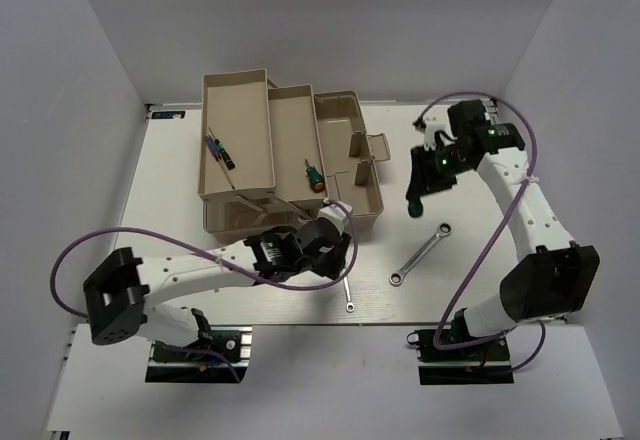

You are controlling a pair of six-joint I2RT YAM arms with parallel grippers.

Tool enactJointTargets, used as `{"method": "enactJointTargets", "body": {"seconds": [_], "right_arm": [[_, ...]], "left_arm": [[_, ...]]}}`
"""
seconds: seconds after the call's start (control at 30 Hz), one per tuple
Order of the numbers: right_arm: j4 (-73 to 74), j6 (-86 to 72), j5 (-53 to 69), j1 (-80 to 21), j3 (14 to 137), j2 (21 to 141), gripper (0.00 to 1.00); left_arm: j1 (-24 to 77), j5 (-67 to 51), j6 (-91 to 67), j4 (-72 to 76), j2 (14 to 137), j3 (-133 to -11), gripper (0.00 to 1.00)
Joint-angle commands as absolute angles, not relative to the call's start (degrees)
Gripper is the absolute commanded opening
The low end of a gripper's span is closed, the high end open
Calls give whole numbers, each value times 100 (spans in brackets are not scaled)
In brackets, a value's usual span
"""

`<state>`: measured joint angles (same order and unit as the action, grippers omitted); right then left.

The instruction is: Sort the tools into containers

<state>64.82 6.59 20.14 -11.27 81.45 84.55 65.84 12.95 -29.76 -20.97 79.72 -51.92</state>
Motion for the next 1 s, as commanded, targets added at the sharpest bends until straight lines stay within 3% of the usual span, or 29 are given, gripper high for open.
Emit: {"method": "enactJointTargets", "body": {"seconds": [0.0,0.13,0.23,0.3,0.4,0.53,0.63,0.67,0.73,0.9,0.93,0.97], "right_arm": [[5461,416,3643,-1177,8962,8576,0],[3843,-657,4673,-1588,9631,9122,0],[2763,-1405,4834,-2080,10370,9825,0],[1984,-1852,4756,-2293,10748,10256,0],[2230,-1872,4352,-2969,11702,10983,0],[2741,-1627,3456,-3410,12865,12040,0],[3031,-1241,2788,-3603,13017,12375,2],[3128,-1100,2421,-3647,12990,12401,5],[3216,-1011,2365,-3665,12754,12401,23],[3471,-563,2425,-3639,12446,12217,55],[3498,-467,2478,-3630,12402,12095,68],[3585,-361,2505,-3630,12419,12068,72]], "left_arm": [[6670,1958,-3040,-2170,7173,-5423,54],[6671,2548,-3182,-2829,6733,-5730,24],[6671,2847,-3304,-3330,6496,-6011,20],[6671,3023,-3305,-3671,6434,-6212,38],[6671,3243,-3305,-4103,6434,-6642,61],[6671,3357,-3357,-4561,6486,-6952,67],[6723,3357,-3471,-4666,6434,-6952,69],[6724,3297,-3472,-4667,6434,-6822,69],[6724,3139,-3541,-4518,6381,-6672,69],[6724,2953,-3542,-4052,6618,-6381,70],[6724,2901,-3490,-3956,6688,-6381,70],[6724,2900,-3420,-3903,6749,-6381,70]]}}
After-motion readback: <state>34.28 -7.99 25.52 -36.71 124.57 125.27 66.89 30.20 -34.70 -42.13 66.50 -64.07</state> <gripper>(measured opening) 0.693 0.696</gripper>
